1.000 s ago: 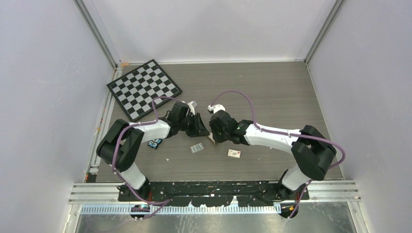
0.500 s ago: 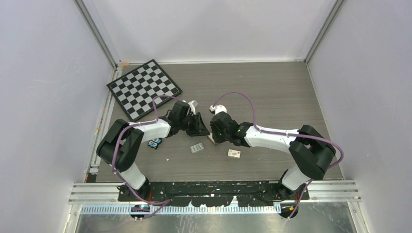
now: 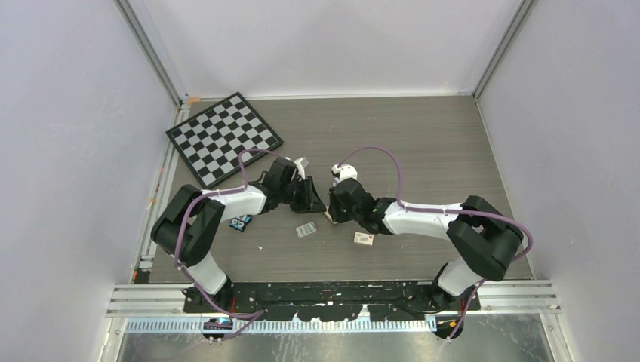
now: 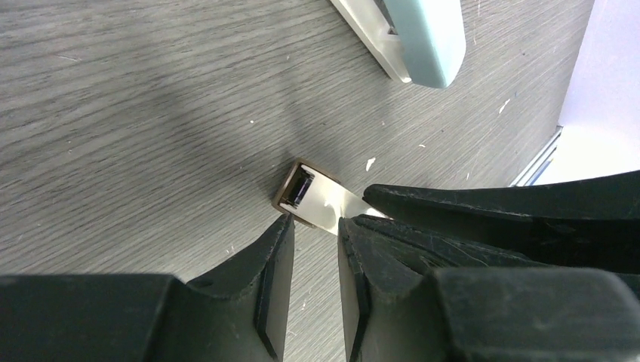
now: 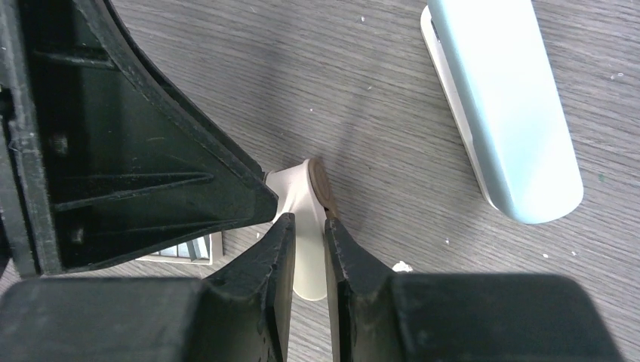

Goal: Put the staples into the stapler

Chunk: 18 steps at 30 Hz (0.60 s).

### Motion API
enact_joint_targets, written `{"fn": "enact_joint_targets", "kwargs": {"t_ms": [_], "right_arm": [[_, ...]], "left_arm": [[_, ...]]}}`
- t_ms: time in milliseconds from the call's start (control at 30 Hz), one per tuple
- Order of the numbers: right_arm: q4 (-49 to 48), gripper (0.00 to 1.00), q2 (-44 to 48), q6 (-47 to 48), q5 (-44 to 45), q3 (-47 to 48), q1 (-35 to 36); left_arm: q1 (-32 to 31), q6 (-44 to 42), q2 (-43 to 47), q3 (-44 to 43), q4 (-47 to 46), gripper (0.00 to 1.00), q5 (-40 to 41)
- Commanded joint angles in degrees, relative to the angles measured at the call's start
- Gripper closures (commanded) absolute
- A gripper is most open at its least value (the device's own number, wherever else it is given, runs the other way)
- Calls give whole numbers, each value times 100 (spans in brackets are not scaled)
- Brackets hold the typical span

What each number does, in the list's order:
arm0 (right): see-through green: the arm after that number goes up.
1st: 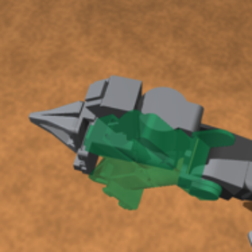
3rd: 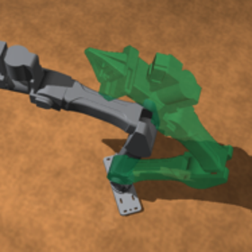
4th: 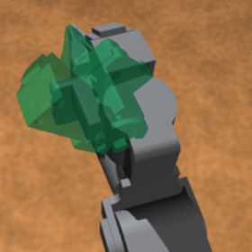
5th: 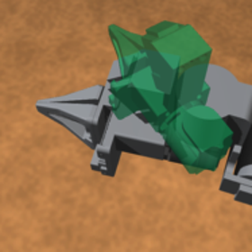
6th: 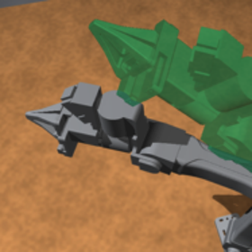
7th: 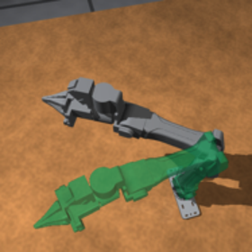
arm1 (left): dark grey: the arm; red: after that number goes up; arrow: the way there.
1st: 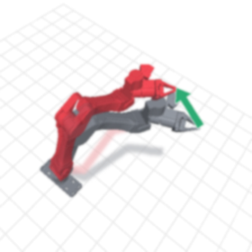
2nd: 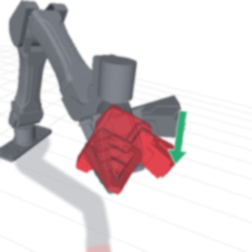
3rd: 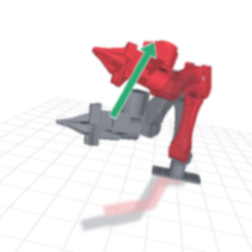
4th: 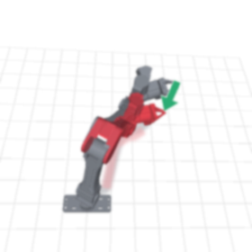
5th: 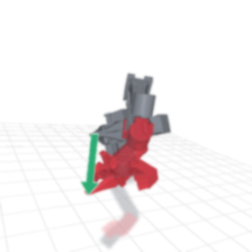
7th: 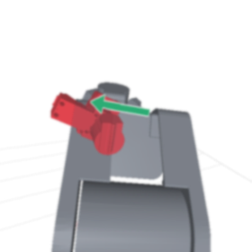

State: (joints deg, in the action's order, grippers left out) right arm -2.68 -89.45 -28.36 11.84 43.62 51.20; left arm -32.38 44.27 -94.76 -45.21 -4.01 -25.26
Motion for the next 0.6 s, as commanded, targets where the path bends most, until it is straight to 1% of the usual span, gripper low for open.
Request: {"fn": "enact_joint_targets", "kwargs": {"t_ms": [0,100,167,367,567], "right_arm": [[851,75,-260,19,78,-333,13],[981,75,-191,117,99,-179,-2],[1232,74,-89,208,124,154,-22],[1985,62,541,278,-64,999,-194],[2658,52,839,266,-77,1482,-198]], "left_arm": [[-26,-94,-81,-203,-88,71,30],[-31,-97,-4,-257,-33,71,73],[-26,-215,113,-410,190,71,213],[25,-595,726,-871,1108,65,779],[73,-1017,1713,-923,2030,56,1437]]}}
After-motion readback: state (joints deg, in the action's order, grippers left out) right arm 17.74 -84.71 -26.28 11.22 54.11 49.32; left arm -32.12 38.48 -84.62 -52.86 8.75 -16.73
